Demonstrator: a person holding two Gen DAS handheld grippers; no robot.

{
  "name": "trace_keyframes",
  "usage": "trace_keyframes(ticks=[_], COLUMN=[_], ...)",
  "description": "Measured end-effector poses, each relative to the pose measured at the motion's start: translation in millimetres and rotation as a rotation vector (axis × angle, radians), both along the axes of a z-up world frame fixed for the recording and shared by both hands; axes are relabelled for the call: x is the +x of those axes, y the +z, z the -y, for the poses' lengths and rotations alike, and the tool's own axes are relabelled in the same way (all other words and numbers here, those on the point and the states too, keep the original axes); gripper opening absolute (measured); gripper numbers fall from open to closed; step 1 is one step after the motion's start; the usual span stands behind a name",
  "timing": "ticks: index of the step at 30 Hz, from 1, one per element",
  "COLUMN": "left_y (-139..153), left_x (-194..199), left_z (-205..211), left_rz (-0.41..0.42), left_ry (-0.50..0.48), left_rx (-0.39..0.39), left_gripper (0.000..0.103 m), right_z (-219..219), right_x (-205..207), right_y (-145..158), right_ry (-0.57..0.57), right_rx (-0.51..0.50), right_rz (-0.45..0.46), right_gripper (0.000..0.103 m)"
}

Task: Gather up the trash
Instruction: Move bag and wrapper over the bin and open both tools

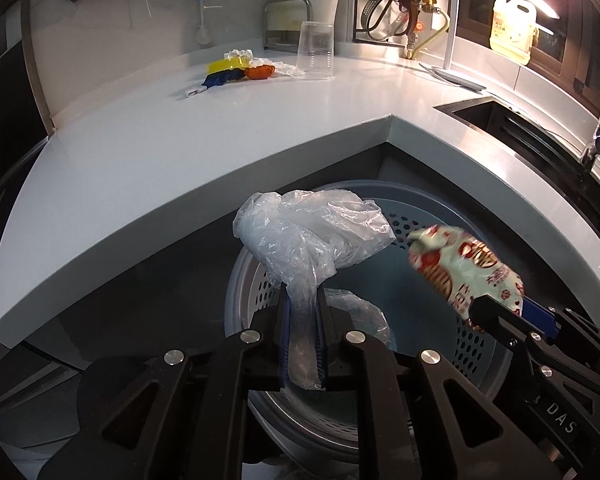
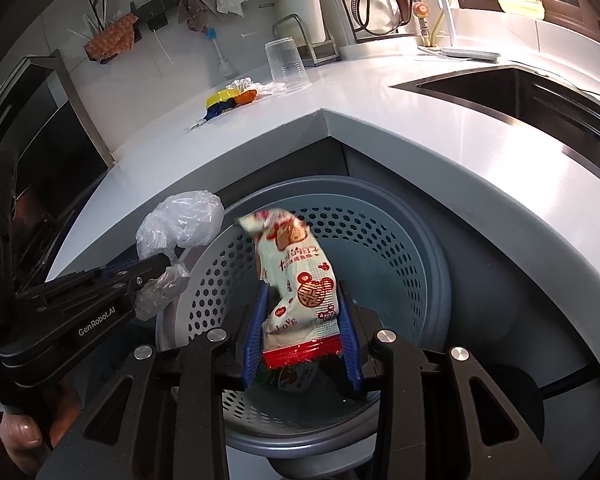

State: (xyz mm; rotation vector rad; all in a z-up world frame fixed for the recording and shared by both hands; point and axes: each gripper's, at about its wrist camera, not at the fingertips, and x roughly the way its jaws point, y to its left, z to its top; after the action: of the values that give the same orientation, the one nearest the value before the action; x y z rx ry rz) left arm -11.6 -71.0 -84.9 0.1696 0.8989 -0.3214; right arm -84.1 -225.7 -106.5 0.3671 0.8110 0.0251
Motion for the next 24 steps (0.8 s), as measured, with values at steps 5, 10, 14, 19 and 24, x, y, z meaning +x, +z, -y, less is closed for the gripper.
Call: trace_keyframes(ticks=[5, 10, 14, 19, 24], left_y=[2.8, 6.2, 5.2, 6.7, 7.8], left_x=[-4.2, -5.4, -4.5, -5.5, -4.7], left_z=[-2.2, -3.8, -5.4, -8.2, -11.3], left_rz=[0.026, 0.042, 0.036, 0.043, 0.044], left_ry=[0.010, 0.011, 0.014, 0.017, 0.023], left_rx=[0.005, 0.006, 0.008, 0.003, 0.001], left_gripper=[0.047, 0.053, 0.054, 0.061, 0.065], right_z=[2.4, 3.5, 2.9, 2.3, 1.0], right_x=[-2.1, -2.5, -2.2, -2.4, -2.4], right_y=[1.9, 3.9, 4.1, 4.8, 6.0], right_ry=[-0.014, -0.020, -0.017, -0.016, -0.012], right_rx=[0.003, 0.009, 0.010, 0.012, 0.014], right_rz=[0.011, 0.018, 0.016, 0.017, 0.025], right_gripper=[0.049, 0.051, 0.051, 0.051, 0.054])
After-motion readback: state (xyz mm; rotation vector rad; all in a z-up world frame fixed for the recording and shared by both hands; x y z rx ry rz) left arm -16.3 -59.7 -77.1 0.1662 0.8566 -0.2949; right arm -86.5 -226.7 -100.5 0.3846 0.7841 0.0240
